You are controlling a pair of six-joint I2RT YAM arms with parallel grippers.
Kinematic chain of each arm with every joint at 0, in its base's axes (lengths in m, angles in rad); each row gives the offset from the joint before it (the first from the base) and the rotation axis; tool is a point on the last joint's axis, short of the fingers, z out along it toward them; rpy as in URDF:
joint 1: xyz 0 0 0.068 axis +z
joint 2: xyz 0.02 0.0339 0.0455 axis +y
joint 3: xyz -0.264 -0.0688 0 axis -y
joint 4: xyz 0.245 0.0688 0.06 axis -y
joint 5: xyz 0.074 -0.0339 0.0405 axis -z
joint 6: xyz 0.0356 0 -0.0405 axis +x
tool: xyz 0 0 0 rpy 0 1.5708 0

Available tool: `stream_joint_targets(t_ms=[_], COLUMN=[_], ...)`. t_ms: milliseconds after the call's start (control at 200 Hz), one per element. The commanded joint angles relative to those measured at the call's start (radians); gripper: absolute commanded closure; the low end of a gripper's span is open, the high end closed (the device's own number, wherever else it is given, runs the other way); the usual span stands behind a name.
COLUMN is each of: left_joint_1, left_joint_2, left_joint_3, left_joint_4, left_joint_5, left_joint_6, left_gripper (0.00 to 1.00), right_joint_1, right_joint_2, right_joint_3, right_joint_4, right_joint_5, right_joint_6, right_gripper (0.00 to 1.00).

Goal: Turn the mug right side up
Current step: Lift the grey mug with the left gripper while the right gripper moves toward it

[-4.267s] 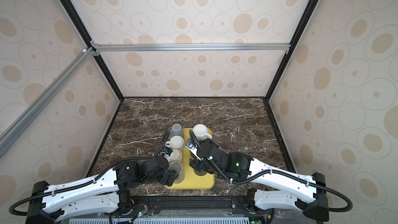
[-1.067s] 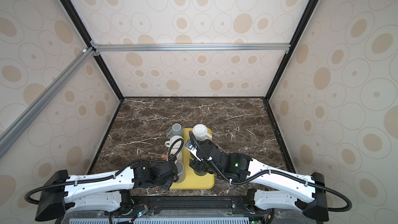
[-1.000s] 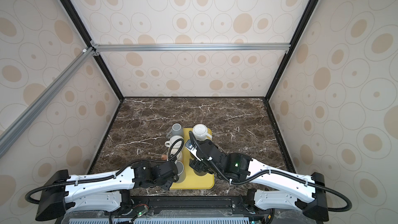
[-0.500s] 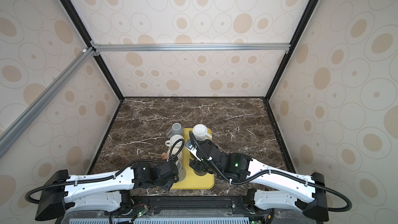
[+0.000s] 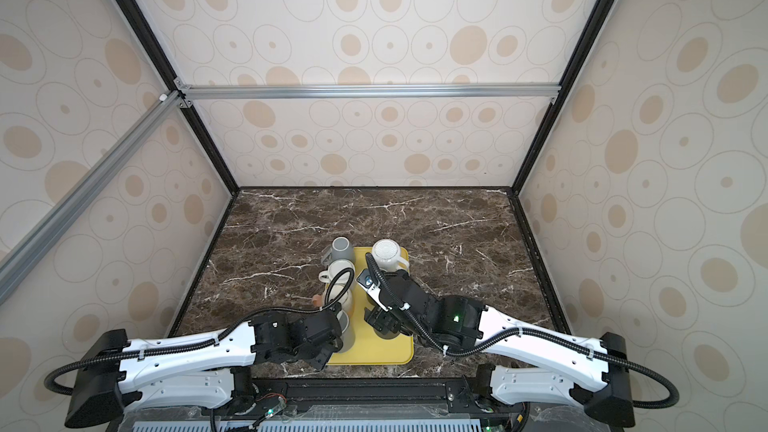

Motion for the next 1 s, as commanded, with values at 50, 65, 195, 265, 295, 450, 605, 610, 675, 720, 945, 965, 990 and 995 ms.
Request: stream_joint_targets(t_ms=[50, 65, 195, 265, 295, 450, 605, 610, 675, 720, 945, 965, 990, 995], left_joint_1=[0.0, 0.0, 0.001, 0.0, 0.0, -0.001, 0.001, 0.001, 0.003, 0.005, 0.081, 0.096, 0.112, 0.116], left_joint_2=[-0.075, -0.077, -0.088, -0.097, -0.104, -0.148, -0.231, -0.234, -0.279, -0.314, -0.393, -0.39, -0.385, -0.384], left_joint_3=[0.109, 0.114, 0.18, 0.223, 0.243, 0.339, 0.377, 0.375, 0.35, 0.328, 0.238, 0.237, 0.237, 0.237], left_joint_4=[0.03, 0.03, -0.008, -0.019, -0.021, 0.023, 0.194, 0.203, 0.342, 0.437, 0.789, 0.803, 0.822, 0.825], left_joint_5=[0.083, 0.09, 0.11, 0.109, 0.1, 0.037, -0.125, -0.13, -0.204, -0.258, -0.31, -0.299, -0.277, -0.271], left_joint_6=[0.057, 0.06, 0.071, 0.078, 0.078, 0.074, 0.09, 0.092, 0.122, 0.142, 0.202, 0.2, 0.196, 0.195], left_gripper=[1.0, 1.0, 1.0, 1.0, 1.0, 1.0, 1.0, 1.0, 1.0, 1.0, 1.0, 1.0, 1.0, 1.0], right_joint_1=[0.005, 0.005, 0.005, 0.005, 0.005, 0.005, 0.005, 0.005, 0.005, 0.005, -0.011, -0.018, -0.03, -0.032], right_joint_2=[-0.044, -0.045, -0.056, -0.089, -0.107, -0.219, -0.252, -0.25, -0.232, -0.214, -0.145, -0.146, -0.147, -0.147], right_joint_3=[-0.006, -0.004, 0.044, 0.067, 0.077, 0.137, 0.219, 0.221, 0.252, 0.274, 0.328, 0.32, 0.308, 0.305], right_joint_4=[0.003, 0.0, -0.054, -0.072, -0.077, -0.072, -0.05, -0.049, -0.034, -0.023, 0.055, 0.075, 0.1, 0.106], right_joint_5=[0.007, 0.011, 0.057, 0.084, 0.102, 0.157, 0.127, 0.123, 0.081, 0.053, -0.066, -0.092, -0.128, -0.138], right_joint_6=[0.048, 0.053, 0.118, 0.154, 0.169, 0.199, 0.197, 0.197, 0.213, 0.231, 0.323, 0.331, 0.345, 0.348], right_gripper=[0.1, 0.1, 0.12, 0.13, 0.13, 0.15, 0.16, 0.17, 0.18, 0.19, 0.26, 0.26, 0.26, 0.26])
